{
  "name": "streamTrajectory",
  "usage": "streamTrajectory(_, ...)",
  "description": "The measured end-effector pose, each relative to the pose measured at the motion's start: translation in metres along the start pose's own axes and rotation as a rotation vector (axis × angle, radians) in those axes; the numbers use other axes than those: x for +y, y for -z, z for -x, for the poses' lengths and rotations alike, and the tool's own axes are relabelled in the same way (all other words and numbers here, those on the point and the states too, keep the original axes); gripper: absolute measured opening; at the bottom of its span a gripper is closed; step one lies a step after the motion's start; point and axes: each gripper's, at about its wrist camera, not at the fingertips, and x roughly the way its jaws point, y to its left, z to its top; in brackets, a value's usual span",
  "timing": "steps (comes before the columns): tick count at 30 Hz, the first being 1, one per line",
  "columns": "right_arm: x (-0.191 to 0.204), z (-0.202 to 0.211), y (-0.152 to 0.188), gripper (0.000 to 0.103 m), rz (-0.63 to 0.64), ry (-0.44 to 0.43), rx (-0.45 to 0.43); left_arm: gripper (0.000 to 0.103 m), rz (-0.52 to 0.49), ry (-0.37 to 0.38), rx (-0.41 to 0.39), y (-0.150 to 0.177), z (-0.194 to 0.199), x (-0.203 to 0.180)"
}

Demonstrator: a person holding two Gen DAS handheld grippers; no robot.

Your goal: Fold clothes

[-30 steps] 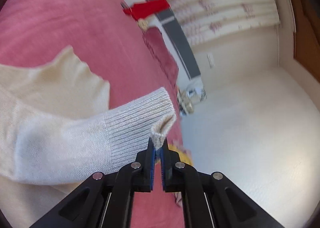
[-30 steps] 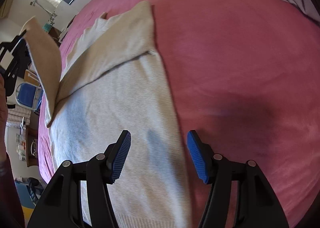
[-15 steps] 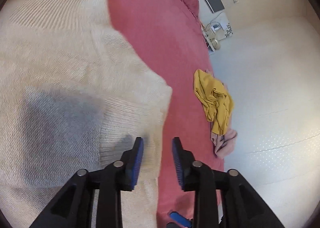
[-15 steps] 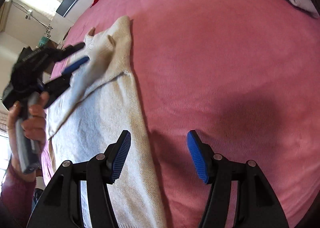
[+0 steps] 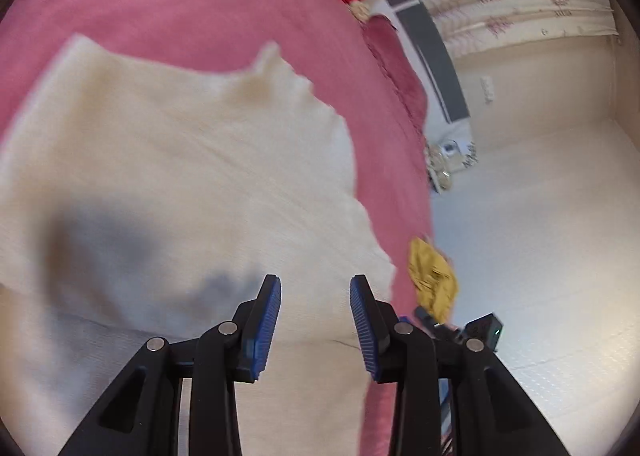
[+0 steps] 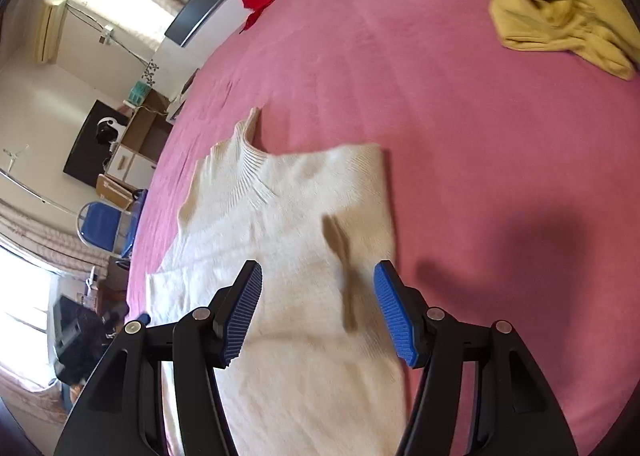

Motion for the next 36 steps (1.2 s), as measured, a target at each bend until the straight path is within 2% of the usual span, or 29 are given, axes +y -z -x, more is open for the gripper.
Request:
streamTrajectory(5,0.013,-0.034,-0.011,0.062,0.019,0.04,0.077,0.036,-0.04,-0.098,-0.039,-0.025,0.024,0.027)
streamTrajectory(6,0.015,-0.039,-0.011,0.062,0.019,0.023,0.096,0.036,-0.046,-0.108,-0.042,-0.028,0.026,0.03)
streamTrajectory(7,0.017,-0.042,-0.01,0.057,0.022,0.026,0.111,0.036,-0.05,-0.112,-0.042,-0.03,0.028,0.033)
streamTrajectory(8,0.021,-0.045,-0.009,0.046,0.04,0.052,0.124,0.036,-0.051,-0.115,-0.042,-0.032,0.03,0.037)
streamTrajectory(9,0.027,-0.05,-0.007,0.017,0.064,0.068,0.142,0.036,-0.047,-0.118,-0.039,-0.033,0.032,0.04)
streamTrajectory(10,0.031,-0.055,-0.006,0.012,0.085,0.09,0.16,0.036,-0.044,-0.117,-0.036,-0.032,0.034,0.043)
streamTrajectory(11,0.03,-0.059,-0.006,0.012,0.095,0.126,0.175,0.036,-0.042,-0.108,-0.033,-0.031,0.038,0.047)
streamTrajectory(15,0.032,-0.07,-0.002,0.015,0.085,0.158,0.203,0.036,-0.047,-0.11,-0.025,-0.026,0.04,0.051)
streamTrajectory(18,0.054,-0.066,0.005,0.003,0.197,0.207,0.181,0.036,-0.045,-0.129,-0.035,-0.032,0.042,0.053)
streamTrajectory(20,0.078,-0.057,0.009,0.003,0.303,0.25,0.146,0.036,-0.043,-0.142,-0.042,-0.035,0.043,0.055)
streamTrajectory(23,0.106,-0.04,0.01,0.002,0.462,0.395,0.041,0.036,-0.041,-0.16,-0.053,-0.04,0.045,0.058)
streamTrajectory(24,0.109,-0.038,0.009,0.002,0.475,0.42,0.022,0.036,-0.04,-0.167,-0.056,-0.042,0.045,0.059)
streamTrajectory(29,0.074,-0.06,0.002,0.004,0.426,0.519,0.127,0.036,-0.036,-0.198,-0.074,-0.051,0.048,0.064)
streamTrajectory(30,0.069,-0.062,0.002,0.006,0.404,0.51,0.123,0.036,-0.037,-0.209,-0.075,-0.053,0.047,0.065)
streamTrajectory(31,0.065,-0.061,0.002,0.01,0.37,0.46,0.123,0.036,-0.04,-0.233,-0.071,-0.054,0.044,0.067)
streamTrajectory(33,0.06,-0.056,0.0,0.022,0.32,0.422,0.1,0.036,-0.048,-0.28,-0.062,-0.057,0.038,0.07)
streamTrajectory(36,0.059,-0.043,0.0,0.025,0.306,0.428,0.065,0.036,-0.059,-0.351,-0.049,-0.061,0.028,0.075)
